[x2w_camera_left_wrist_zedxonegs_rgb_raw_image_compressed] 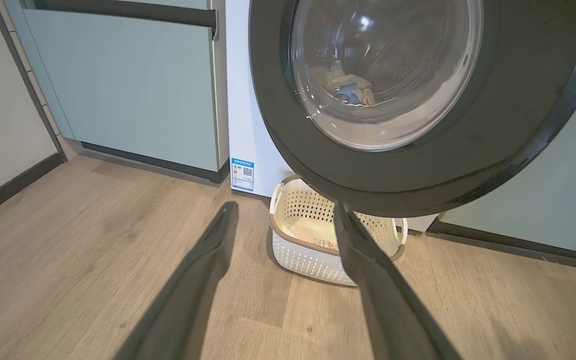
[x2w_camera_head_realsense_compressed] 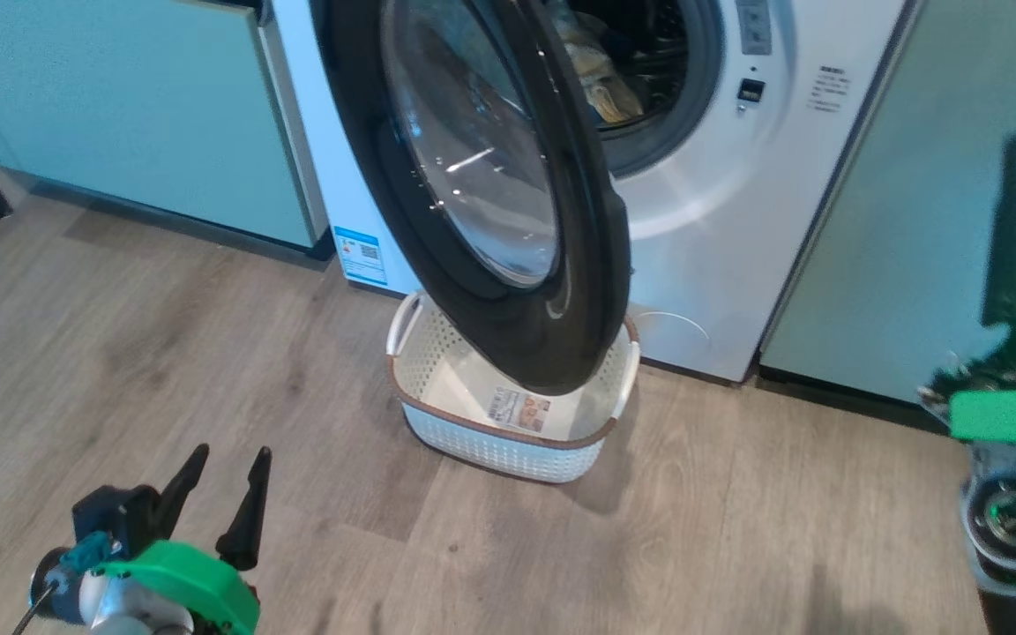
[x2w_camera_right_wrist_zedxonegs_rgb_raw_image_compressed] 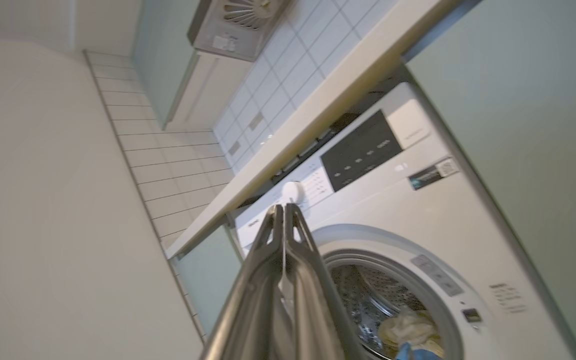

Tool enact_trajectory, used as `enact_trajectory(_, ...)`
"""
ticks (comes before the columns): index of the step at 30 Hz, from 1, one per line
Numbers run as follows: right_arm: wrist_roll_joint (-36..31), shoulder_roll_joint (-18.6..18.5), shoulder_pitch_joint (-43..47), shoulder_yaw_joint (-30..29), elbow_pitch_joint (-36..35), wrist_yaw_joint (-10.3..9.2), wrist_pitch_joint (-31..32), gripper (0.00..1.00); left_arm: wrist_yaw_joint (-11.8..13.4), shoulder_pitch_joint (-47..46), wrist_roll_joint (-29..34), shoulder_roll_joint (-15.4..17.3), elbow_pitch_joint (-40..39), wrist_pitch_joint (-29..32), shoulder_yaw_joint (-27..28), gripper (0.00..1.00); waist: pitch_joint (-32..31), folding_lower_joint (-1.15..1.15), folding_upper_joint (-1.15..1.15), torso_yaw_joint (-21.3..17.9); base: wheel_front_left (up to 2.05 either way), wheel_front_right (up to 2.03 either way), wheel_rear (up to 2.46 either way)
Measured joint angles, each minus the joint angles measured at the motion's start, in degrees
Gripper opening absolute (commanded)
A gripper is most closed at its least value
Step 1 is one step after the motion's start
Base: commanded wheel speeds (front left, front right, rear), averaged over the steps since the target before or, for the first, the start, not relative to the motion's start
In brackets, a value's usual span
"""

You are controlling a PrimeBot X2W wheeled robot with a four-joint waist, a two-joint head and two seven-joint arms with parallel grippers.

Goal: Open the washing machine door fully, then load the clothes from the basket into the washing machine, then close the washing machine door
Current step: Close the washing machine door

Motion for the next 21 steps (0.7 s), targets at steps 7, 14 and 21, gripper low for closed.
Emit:
enact_trajectory(7, 1.23, -2.29, -7.55, 10.24, -1.60, 0.00, -0.07, 0.00, -0.01, -0.66, 0.01, 0.00, 0.51, 0.00, -1.77, 1.00, -0.67, 0.00, 0.00, 2.58, 0.00, 0.00, 0.00)
enact_trajectory(14, 0.49, -3.09, -13.47, 21.73, -0.74, 0.00, -0.07, 0.00, -0.01, -0.71, 0.52, -0.02, 0.58, 0.00, -2.78, 1.00, -0.23, 0.00, 0.00, 5.02, 0.00, 0.00, 0.00)
enact_trajectory(21, -1.41, -1.68, -17.41, 34.22, 2.55, 0.00, -0.07, 0.00, -0.01, -3.21, 0.90, -0.33, 1.51, 0.00, -4.97, 1.00, 0.59, 0.00, 0.00, 8.11, 0.00, 0.00, 0.00)
